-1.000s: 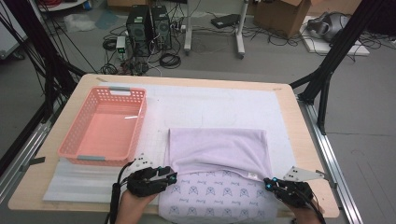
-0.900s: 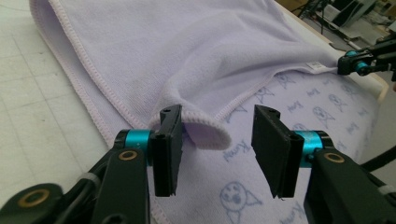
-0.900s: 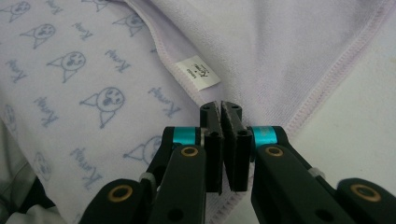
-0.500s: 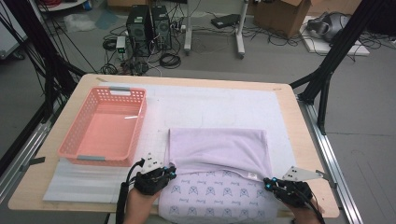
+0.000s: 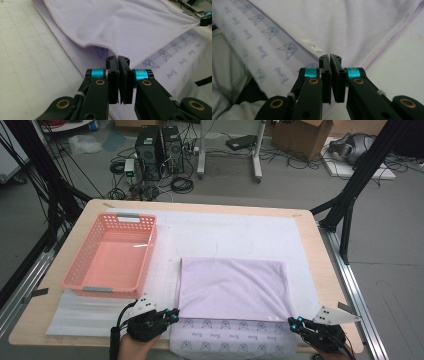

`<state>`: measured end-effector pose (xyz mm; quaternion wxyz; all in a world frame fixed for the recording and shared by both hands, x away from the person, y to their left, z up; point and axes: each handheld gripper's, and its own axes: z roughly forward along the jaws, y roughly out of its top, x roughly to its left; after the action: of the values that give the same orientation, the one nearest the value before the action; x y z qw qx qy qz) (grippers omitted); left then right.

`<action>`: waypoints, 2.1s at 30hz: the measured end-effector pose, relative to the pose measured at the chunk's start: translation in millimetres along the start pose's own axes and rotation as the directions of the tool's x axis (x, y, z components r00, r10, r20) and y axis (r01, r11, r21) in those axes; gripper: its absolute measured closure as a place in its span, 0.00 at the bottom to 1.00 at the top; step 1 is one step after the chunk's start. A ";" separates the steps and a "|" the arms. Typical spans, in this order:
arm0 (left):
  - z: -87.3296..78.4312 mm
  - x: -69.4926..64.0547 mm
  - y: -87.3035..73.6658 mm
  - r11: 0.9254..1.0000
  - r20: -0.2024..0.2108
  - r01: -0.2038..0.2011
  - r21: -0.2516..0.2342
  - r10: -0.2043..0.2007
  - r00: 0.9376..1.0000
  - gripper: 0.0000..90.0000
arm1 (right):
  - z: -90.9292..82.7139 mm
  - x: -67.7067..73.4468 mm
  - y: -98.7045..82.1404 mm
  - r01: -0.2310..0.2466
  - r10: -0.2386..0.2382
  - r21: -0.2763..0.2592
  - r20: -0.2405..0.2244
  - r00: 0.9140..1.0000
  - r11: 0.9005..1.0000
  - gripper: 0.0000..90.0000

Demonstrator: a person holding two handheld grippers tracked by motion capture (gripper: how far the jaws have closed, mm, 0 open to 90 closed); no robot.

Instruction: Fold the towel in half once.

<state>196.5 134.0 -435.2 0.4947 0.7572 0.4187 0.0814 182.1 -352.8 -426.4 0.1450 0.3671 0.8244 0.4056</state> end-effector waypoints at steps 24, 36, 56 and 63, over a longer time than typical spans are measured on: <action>26.2 21.3 19.5 0.998 0.001 -0.045 -0.042 0.045 0.999 0.55 | 9.8 -12.8 11.8 -0.077 0.084 -0.054 0.124 0.989 0.996 0.78; 66.6 58.0 66.2 0.999 -0.014 -0.010 -0.045 0.009 1.000 0.60 | 88.8 -70.1 64.0 -0.103 0.103 -0.010 0.184 0.977 0.995 0.94; 97.4 81.3 71.5 0.998 -0.175 -0.051 0.035 0.056 0.983 0.56 | 84.8 -89.4 59.8 -0.159 0.169 -0.058 0.272 0.947 0.986 0.66; 109.4 77.2 73.9 0.993 -0.162 -0.081 0.083 0.094 0.982 0.70 | 87.3 -89.9 51.1 -0.190 0.181 0.014 0.239 0.954 0.982 0.60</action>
<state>345.4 102.8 -451.7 0.4249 0.7838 0.4274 0.1497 315.8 -348.2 -446.9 0.1968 0.4912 0.7704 0.3556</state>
